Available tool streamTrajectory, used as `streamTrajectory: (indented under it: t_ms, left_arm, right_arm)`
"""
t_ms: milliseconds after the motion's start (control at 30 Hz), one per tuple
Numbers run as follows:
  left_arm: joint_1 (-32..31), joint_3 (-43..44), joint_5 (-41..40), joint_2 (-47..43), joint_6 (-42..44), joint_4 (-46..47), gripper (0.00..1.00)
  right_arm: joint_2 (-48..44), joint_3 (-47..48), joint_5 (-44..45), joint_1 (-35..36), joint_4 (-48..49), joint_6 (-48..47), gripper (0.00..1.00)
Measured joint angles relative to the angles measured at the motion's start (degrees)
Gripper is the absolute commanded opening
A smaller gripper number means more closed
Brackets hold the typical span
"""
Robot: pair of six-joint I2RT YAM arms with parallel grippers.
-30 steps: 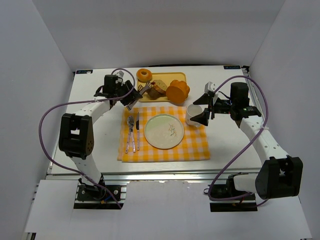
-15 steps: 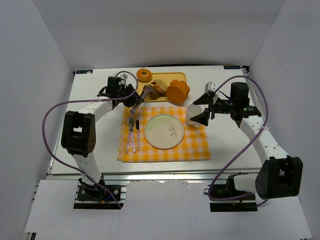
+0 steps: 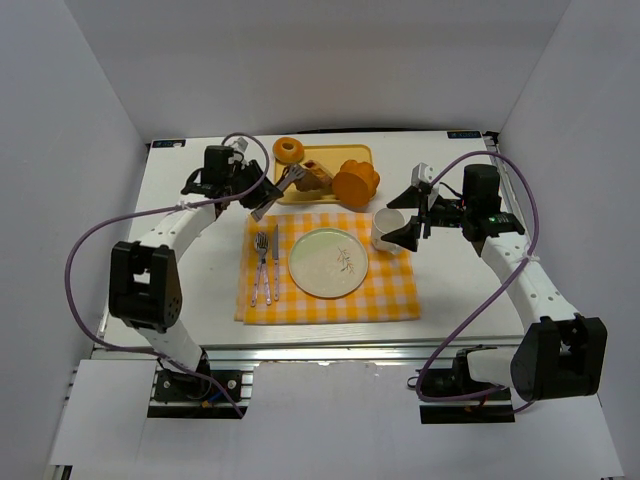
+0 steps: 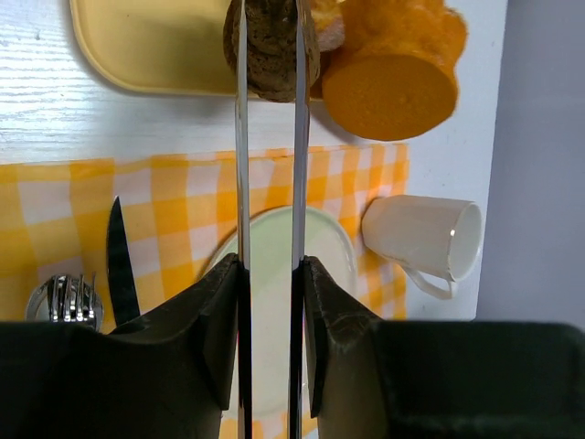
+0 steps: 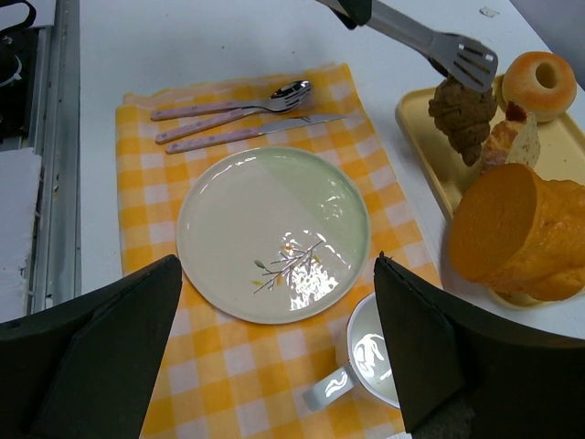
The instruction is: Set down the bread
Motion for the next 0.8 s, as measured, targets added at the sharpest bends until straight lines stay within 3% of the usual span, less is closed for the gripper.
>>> streamTrajectory:
  t_ms: [167,533,667,800]
  left_arm:
    - [0.0,-1.4,-0.3,-6.6,1.3,-2.1,0.14]
    - [-1.4,-14.6,5.3,-19.1,1.7,-5.2,0.14]
    - [-4.1,-17.6,7.2,-21.1,3.0,-7.1,0.19]
    - [-6.6,-20.9,8.7,-21.8,2.9,-6.8,0.31]
  right_arm:
    - [0.0,0.0,-0.1,0.0,0.0,0.2,0.89]
    - [0.0,0.0,-0.4,0.0,0.0,0.2,0.89]
    - [0.0,0.0,-0.6,0.0,0.0,0.3,0.89]
    - [0.0,0.0,-1.0,0.0,0.0,0.6,0.89]
